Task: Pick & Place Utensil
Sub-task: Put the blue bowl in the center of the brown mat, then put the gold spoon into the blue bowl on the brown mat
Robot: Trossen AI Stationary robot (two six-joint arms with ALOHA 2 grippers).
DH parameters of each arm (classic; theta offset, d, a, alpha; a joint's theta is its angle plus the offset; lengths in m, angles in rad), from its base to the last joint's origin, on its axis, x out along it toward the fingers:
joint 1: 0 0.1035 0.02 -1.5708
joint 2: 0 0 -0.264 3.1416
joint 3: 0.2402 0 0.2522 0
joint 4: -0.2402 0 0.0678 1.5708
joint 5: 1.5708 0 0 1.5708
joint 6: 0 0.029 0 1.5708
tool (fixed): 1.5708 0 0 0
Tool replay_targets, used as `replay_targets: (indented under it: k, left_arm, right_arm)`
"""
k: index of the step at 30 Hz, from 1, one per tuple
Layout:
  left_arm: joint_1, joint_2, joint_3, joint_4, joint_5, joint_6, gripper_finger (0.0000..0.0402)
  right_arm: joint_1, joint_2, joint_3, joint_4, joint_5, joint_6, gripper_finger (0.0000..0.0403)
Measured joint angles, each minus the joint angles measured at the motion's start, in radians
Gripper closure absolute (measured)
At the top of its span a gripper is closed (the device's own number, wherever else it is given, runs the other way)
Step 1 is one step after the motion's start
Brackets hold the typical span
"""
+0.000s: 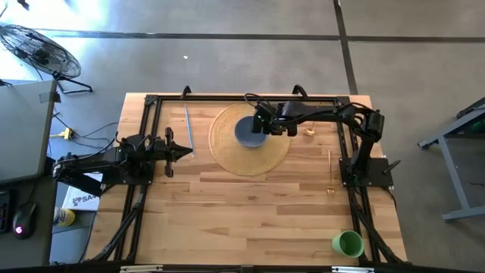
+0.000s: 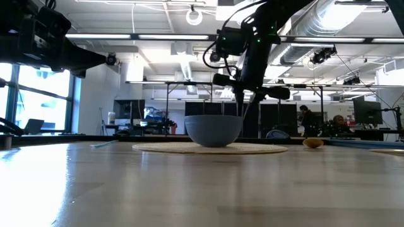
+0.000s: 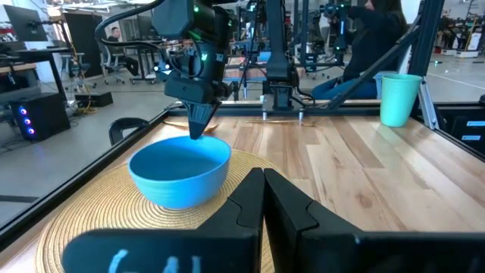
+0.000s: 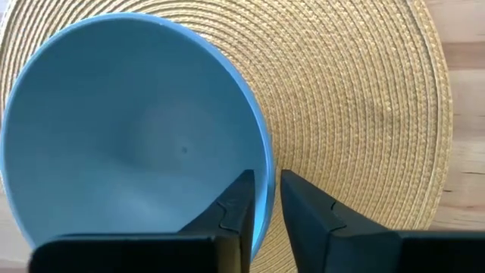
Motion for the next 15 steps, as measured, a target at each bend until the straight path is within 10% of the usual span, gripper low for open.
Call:
replay_targets:
  k: [15]
  left_arm:
    - [0.000, 0.000, 0.000, 0.000, 0.000, 0.000, 0.0400]
  right_arm:
    - [-0.011, -0.225, 0.000, -0.109, 0.104, -0.062, 0.0289]
